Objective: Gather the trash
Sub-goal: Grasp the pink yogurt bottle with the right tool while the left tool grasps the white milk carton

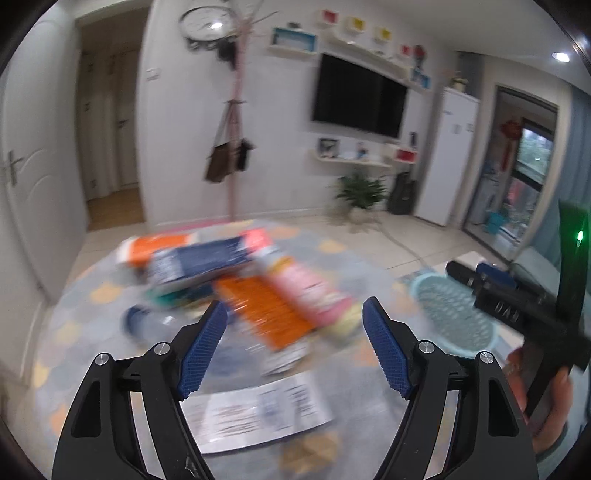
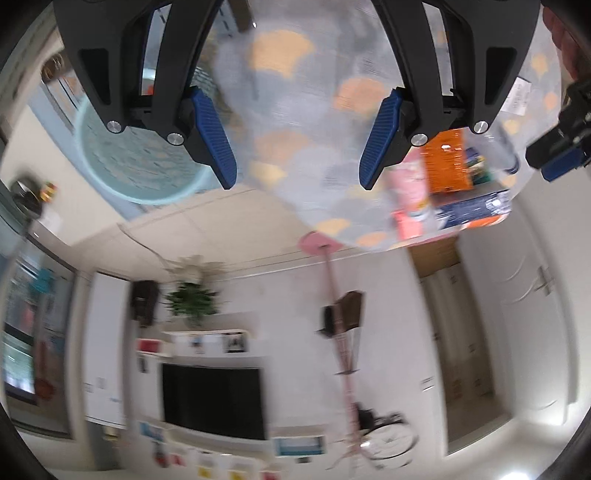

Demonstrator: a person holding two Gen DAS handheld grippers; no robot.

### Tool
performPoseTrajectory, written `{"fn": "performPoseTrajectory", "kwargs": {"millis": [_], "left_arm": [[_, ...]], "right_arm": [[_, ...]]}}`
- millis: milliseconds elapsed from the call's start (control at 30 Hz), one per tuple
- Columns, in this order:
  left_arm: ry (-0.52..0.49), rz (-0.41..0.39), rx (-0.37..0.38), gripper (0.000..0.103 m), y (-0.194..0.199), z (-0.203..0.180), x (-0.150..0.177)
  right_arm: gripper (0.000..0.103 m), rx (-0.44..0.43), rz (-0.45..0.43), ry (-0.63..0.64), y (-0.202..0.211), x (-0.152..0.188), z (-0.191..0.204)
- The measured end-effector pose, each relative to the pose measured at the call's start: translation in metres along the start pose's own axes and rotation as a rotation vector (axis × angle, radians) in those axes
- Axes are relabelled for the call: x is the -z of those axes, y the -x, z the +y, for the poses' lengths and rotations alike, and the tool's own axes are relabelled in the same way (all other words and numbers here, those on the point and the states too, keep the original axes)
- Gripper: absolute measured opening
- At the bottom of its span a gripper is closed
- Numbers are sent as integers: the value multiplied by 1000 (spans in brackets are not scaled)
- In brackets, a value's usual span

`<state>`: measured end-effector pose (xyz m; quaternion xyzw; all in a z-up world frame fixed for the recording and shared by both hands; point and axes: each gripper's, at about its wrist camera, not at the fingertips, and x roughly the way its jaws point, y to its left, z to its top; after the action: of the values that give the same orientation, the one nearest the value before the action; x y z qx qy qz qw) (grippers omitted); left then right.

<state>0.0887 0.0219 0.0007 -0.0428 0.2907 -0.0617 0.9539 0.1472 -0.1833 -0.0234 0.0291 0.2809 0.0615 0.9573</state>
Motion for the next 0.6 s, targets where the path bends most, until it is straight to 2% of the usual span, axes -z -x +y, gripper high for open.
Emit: {"fn": "performPoseTrajectory", "kwargs": {"millis": [67,200,267,367,467,600], "left_arm": [[19,22,-42,73,0,21,5],[37,97,-68,72,-13,59,16],[52,125,-59,68,-20,73,20],[67,172,2,67,-29,85,28],[91,232,79,58,-42,90,34],[89,286,159,54,-47,88,41]], "right_arm": [[65,-34,25,40,-15,-3,19],[65,-97,84,93,-47,-4,51],[65,-136,118,112,-63,-5,64],[65,-143,159,134,-84,-5,76],[65,-159,195,157,-98,-2,83],[65,-197,259,176,-114,3,87]]}}
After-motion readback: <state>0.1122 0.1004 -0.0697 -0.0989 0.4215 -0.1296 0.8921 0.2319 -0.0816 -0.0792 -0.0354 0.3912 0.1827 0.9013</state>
